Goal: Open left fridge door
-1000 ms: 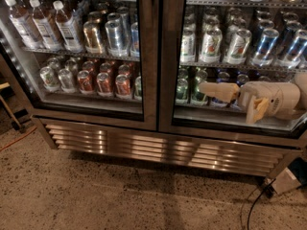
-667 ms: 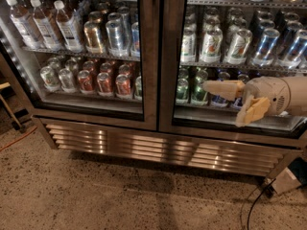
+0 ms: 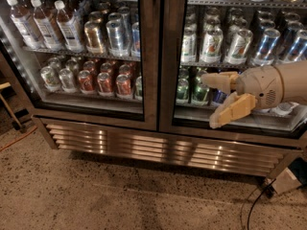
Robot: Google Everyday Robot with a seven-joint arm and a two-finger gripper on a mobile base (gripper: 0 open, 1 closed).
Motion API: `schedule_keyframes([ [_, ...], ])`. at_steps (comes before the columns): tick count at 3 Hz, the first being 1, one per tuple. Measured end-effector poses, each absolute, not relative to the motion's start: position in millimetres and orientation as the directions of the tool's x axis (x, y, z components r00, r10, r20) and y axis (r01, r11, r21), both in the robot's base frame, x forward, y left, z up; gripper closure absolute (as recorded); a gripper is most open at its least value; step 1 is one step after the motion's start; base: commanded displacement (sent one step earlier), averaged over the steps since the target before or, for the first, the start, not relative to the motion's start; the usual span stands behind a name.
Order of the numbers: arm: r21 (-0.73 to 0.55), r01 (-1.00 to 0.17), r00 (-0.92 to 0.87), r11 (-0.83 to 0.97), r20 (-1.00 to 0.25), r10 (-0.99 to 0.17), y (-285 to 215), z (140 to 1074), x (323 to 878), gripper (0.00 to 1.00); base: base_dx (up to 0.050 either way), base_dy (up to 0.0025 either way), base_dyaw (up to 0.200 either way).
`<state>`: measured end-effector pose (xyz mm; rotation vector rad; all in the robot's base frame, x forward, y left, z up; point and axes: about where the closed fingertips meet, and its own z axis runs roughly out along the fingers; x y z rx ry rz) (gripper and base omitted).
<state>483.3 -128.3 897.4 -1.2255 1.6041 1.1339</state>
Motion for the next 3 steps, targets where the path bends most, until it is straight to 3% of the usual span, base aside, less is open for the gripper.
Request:
schedule_keyframes([
  [2, 0.178, -0.976, -0.207, 0.127, -0.939, -0.276, -124, 899, 484, 0.0, 0.0, 0.0, 0.0],
  [3, 0.197, -0.98, -0.195, 0.013, -0.96, -0.201, -115, 908, 479, 0.0, 0.0, 0.0, 0.0],
])
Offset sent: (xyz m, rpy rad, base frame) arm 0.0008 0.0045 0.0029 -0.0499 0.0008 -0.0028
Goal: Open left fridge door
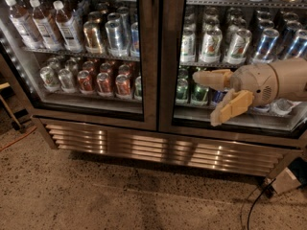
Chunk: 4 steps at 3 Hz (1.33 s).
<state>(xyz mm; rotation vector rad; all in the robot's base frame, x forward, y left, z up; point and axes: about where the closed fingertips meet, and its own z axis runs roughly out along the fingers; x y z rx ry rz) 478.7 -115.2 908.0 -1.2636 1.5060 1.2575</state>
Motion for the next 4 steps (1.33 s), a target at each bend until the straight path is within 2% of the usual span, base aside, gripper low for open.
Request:
schedule_keyframes([
  [2, 0.189, -0.98, -0.197, 0.059, -0.96, -0.199, -110, 913, 482, 0.0, 0.0, 0.0, 0.0],
  [4, 0.011, -0.994, -0.039, 0.112, -0.967, -0.25, -89, 990, 449, 0.0, 0.0, 0.0, 0.0],
])
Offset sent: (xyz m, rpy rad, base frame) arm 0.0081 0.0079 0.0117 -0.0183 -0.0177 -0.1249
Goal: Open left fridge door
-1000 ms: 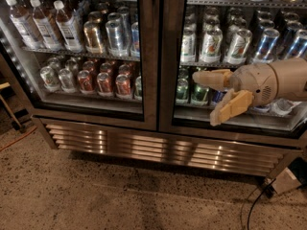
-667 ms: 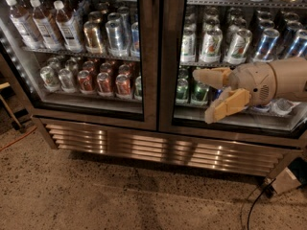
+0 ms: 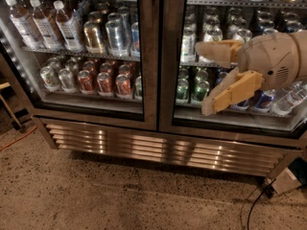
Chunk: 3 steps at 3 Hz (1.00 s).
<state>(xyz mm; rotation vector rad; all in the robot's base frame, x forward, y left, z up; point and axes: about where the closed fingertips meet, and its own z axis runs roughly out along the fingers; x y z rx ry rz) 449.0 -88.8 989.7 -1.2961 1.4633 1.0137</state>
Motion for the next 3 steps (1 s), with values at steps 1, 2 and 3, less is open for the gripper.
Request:
schedule_keyframes([
  [1, 0.006, -0.994, -0.034, 0.112, -0.966, -0.255, -87, 992, 447, 0.0, 0.0, 0.0, 0.0],
  [2, 0.054, -0.994, -0.077, 0.099, -0.965, -0.249, -86, 976, 453, 0.0, 0.0, 0.0, 0.0],
  [3, 0.178, -0.983, -0.174, -0.038, -0.98, -0.101, -74, 954, 450, 0.0, 0.0, 0.0, 0.0],
])
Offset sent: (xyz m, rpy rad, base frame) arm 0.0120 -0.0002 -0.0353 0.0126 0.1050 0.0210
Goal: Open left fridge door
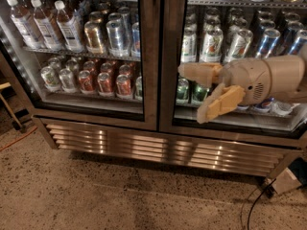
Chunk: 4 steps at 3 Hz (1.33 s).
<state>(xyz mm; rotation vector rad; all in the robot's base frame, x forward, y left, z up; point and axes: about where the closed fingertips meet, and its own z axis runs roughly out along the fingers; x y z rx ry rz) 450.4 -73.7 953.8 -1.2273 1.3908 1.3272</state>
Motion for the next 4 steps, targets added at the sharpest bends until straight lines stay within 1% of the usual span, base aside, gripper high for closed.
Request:
schedule_keyframes([
  [1, 0.226, -0.973, -0.224, -0.058, -0.974, -0.032, -80.6, 938.4, 460.3, 0.0, 0.0, 0.0, 0.0],
  [3, 0.218, -0.975, -0.217, -0.048, -0.976, -0.03, -78.4, 939.1, 459.8, 0.0, 0.0, 0.0, 0.0],
  [4, 0.185, -0.983, -0.185, 0.003, -0.982, 0.035, -71.4, 941.9, 454.8, 0.0, 0.0, 0.0, 0.0],
])
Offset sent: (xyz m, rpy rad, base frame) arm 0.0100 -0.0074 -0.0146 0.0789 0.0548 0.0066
